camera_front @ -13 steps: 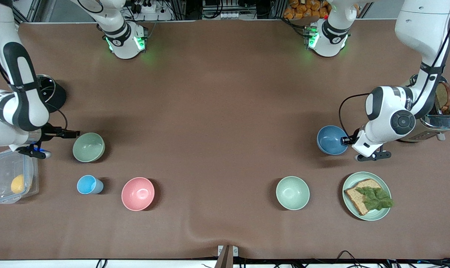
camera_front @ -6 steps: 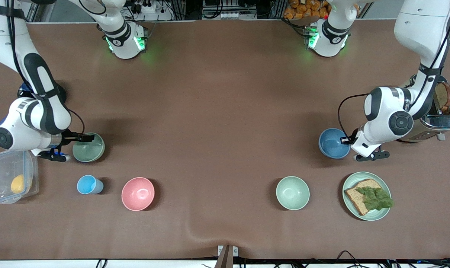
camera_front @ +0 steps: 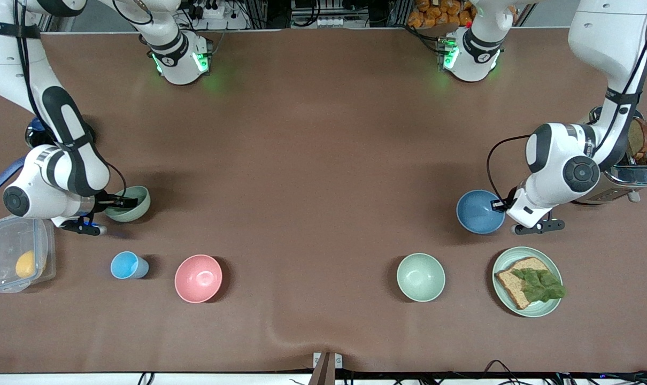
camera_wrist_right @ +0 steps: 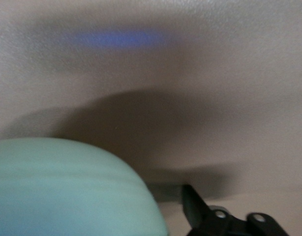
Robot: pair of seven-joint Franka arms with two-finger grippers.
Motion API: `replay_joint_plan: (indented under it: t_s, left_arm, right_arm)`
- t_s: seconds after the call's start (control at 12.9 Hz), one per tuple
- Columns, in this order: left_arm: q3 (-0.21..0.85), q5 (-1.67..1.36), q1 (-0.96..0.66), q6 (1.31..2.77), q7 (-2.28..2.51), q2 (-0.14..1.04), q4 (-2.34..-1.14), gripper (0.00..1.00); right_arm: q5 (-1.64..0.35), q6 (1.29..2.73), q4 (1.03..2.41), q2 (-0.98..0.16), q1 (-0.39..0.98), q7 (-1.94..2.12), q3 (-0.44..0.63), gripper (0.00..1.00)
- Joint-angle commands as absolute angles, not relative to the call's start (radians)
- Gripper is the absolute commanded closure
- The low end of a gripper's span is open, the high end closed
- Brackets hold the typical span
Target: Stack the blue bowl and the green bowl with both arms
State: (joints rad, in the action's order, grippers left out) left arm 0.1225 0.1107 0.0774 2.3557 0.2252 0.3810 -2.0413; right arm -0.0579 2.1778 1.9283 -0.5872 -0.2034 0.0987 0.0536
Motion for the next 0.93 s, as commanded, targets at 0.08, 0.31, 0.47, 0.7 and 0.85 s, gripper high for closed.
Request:
replay_joint_plan:
  t_s: [0.08,0.31,0.47,0.7,0.85]
  left_arm:
    - [0.181,0.129,0.080,2.294,0.256,0.275,-2.034,1.00]
    - [0.228,0.127,0.080,2.101,0.270,0.267,-1.898,1.00]
    - [0.256,0.127,0.078,2.031,0.297,0.268,-1.842,1.00]
    - [0.275,0.127,0.078,2.014,0.337,0.268,-1.825,1.00]
    - [0.276,0.127,0.078,2.014,0.342,0.268,-1.825,1.00]
  right_arm:
    - [-0.077,2.203,1.927,-0.609,-0.192,0.110,0.052,0.84]
    - [-0.077,2.184,1.925,-0.585,-0.172,0.109,0.044,0.93]
    - [-0.077,2.163,1.911,-0.578,-0.170,0.109,0.041,0.95]
    - [-0.077,2.093,1.879,-0.569,-0.170,0.115,0.034,0.95]
    - [-0.075,2.079,1.879,-0.546,-0.164,0.117,0.020,0.95]
